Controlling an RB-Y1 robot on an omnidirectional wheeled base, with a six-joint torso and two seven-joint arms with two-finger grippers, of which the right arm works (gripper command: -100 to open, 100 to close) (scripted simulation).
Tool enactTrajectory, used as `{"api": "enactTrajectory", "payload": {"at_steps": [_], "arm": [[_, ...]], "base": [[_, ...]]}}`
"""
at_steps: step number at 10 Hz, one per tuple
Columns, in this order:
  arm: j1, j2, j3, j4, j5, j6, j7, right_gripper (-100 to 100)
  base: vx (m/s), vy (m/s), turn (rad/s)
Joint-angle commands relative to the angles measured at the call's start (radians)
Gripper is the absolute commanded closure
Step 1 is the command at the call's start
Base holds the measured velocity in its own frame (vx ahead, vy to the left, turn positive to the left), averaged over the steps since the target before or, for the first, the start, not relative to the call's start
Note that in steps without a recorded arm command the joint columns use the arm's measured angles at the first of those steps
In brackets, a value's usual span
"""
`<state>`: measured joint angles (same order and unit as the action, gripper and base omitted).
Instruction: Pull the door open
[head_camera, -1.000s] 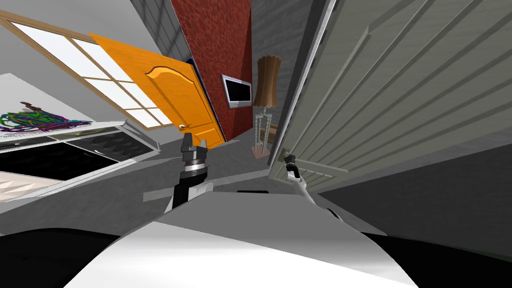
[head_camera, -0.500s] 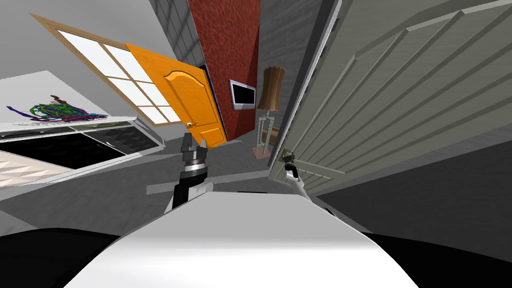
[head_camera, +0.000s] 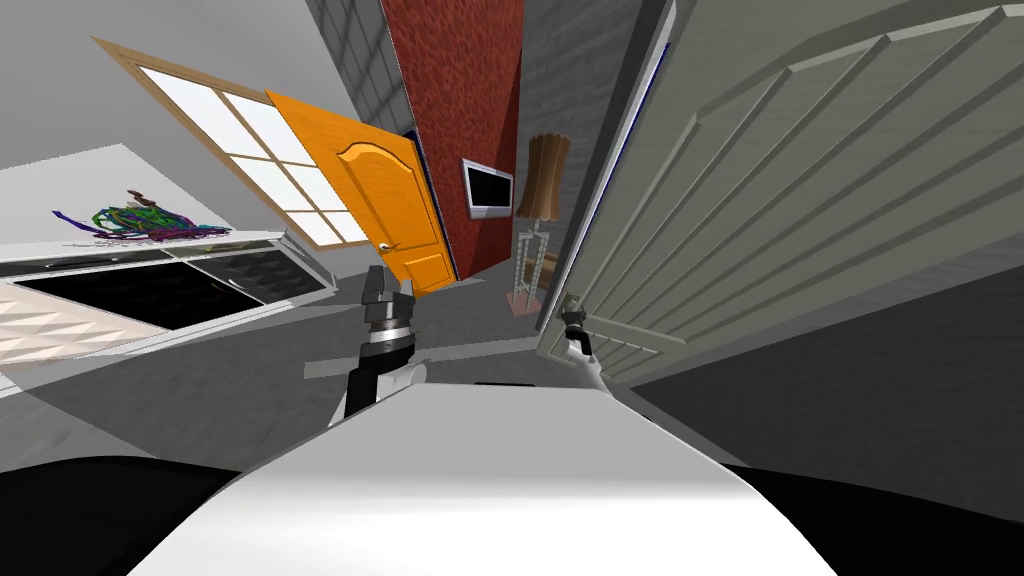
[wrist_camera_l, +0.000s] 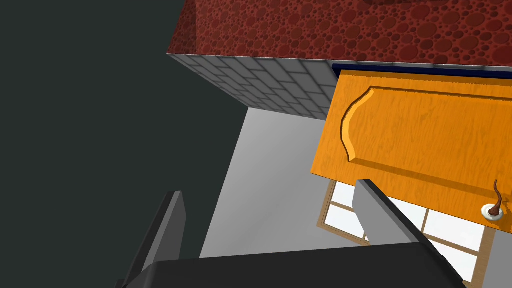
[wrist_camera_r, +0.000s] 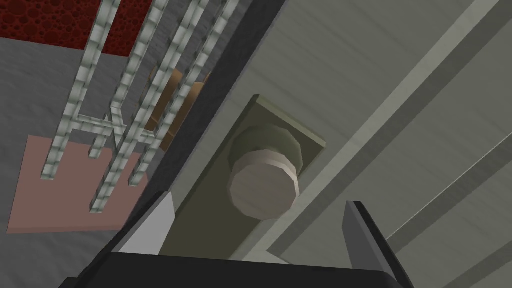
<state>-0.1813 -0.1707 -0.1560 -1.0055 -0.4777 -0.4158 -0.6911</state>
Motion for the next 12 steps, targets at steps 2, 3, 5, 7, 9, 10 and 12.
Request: {"api": "enactTrajectory", "payload": {"at_steps": [2, 3, 5, 7, 9, 10, 12], "arm": [[0.003, 0.031, -0.001, -0.022, -0.05, 0.007, -0.069, -100], [0.004, 0.043, -0.001, -0.029, -0.069, 0.01, -0.095, -100], [0.005, 0.064, -0.001, -0.043, -0.104, 0.014, -0.143, -100], [0.006, 0.085, -0.001, -0.055, -0.137, 0.017, -0.186, -100], [0.007, 0.101, -0.001, -0.066, -0.164, 0.02, -0.223, -100], [0.008, 0.108, -0.001, -0.07, -0.174, 0.022, -0.237, -100], [0.007, 0.113, -0.001, -0.071, -0.181, 0.022, -0.244, -100]], "base": [[-0.098, -0.031, 0.023], [-0.1, -0.028, 0.026], [-0.093, -0.026, 0.025], [-0.077, -0.024, 0.023], [-0.077, -0.029, 0.019], [-0.069, -0.024, 0.015], [-0.051, -0.014, 0.009]]}}
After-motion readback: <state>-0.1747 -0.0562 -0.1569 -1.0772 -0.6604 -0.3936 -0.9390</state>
